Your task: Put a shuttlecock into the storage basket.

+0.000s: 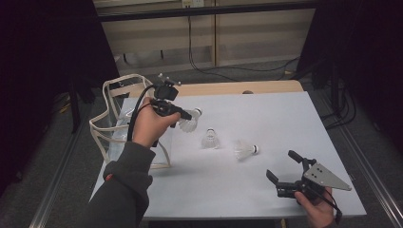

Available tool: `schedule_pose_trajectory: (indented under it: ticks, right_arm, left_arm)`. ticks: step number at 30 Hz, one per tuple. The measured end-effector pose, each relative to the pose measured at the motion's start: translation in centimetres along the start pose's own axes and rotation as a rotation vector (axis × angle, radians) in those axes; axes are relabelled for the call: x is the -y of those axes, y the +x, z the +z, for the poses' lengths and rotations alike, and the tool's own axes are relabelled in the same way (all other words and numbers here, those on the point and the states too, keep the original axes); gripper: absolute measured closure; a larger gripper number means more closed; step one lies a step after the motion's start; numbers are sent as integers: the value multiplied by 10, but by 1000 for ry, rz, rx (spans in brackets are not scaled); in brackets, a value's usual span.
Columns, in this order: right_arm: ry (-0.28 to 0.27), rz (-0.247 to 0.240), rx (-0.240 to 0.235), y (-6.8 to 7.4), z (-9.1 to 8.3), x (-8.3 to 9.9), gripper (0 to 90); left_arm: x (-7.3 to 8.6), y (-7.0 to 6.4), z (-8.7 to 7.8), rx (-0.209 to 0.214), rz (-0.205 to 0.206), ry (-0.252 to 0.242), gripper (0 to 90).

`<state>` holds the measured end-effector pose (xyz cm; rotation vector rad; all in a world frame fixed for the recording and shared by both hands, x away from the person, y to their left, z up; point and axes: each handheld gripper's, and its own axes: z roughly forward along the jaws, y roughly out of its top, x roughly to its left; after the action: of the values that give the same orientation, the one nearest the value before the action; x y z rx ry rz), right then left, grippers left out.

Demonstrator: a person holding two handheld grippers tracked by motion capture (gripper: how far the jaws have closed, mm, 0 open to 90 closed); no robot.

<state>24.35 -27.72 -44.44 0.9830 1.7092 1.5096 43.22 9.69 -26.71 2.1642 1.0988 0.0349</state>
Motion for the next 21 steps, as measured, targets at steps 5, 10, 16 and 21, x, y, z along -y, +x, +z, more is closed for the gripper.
schedule_pose_trajectory:
  ticks: [5, 10, 16, 21]
  right_arm:
    - [3, 0, -1, 0, 0, 0, 10]
    - [2, 0, -1, 0, 0, 0, 10]
    - [1, 1, -1, 0, 0, 0, 10]
    - [2, 1, -1, 0, 0, 0, 10]
  left_arm:
    - [-2, 1, -2, -5, -8, -4, 888]
    - [-4, 3, -4, -11, -13, -6, 888]
    - [-6, 4, -6, -15, -12, -4, 888]
    - [-7, 4, -6, -21, -19, -6, 889]
